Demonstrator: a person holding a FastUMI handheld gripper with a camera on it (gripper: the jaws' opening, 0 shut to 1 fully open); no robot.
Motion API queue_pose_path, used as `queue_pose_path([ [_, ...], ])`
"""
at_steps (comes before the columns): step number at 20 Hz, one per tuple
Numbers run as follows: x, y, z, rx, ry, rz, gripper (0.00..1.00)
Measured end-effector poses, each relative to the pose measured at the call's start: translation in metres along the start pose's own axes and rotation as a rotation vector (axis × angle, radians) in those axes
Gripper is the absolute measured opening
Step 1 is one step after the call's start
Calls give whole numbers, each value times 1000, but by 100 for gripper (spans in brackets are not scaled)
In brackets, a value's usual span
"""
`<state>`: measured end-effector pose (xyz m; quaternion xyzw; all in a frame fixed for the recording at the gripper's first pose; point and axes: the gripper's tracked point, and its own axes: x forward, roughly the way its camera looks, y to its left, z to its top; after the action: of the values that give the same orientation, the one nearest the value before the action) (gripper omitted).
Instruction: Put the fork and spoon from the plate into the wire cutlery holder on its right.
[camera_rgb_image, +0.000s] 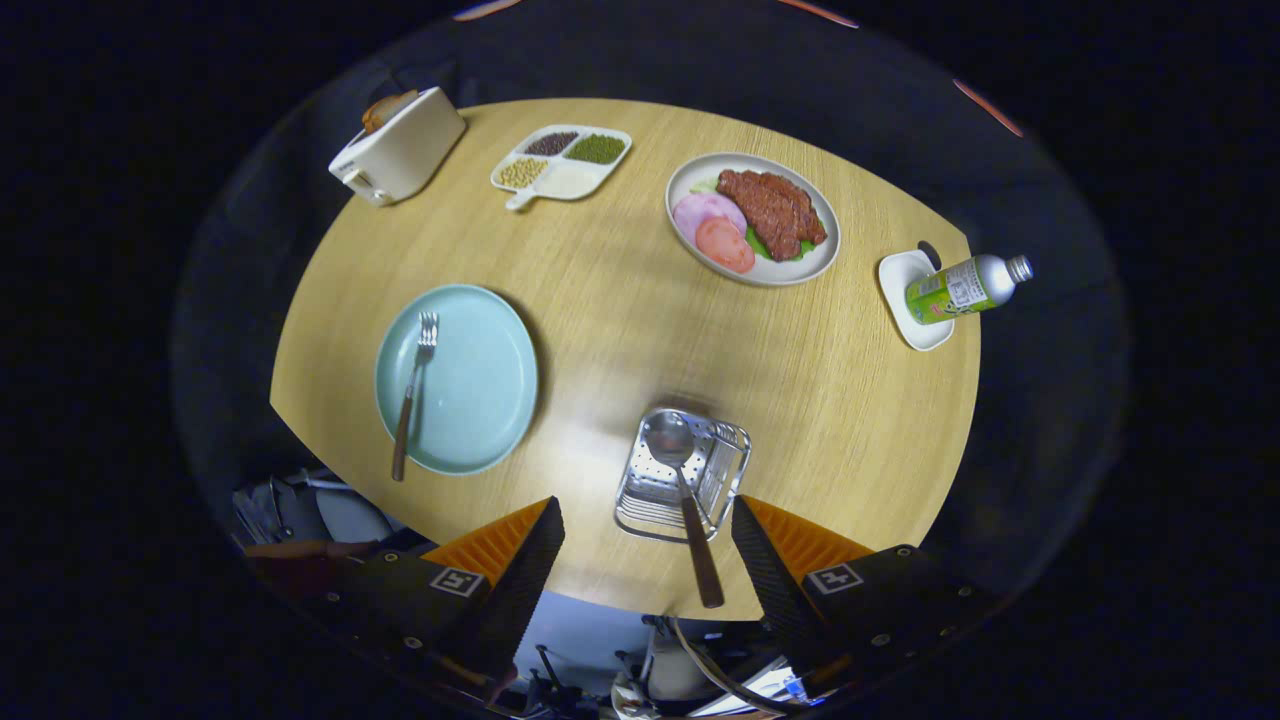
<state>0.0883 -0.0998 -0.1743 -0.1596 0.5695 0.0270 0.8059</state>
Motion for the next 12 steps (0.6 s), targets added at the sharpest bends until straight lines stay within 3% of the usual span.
queue_pose_path([
  [2,-17,29,12,60,-111,40,100],
  [6,-30,75,28,86,-307,44,100],
  [8,-26,105,28,94,-365,75,99],
  [10,-17,115,25,50,-411,27,100],
  [12,-5,142,22,54,-432,43,100],
])
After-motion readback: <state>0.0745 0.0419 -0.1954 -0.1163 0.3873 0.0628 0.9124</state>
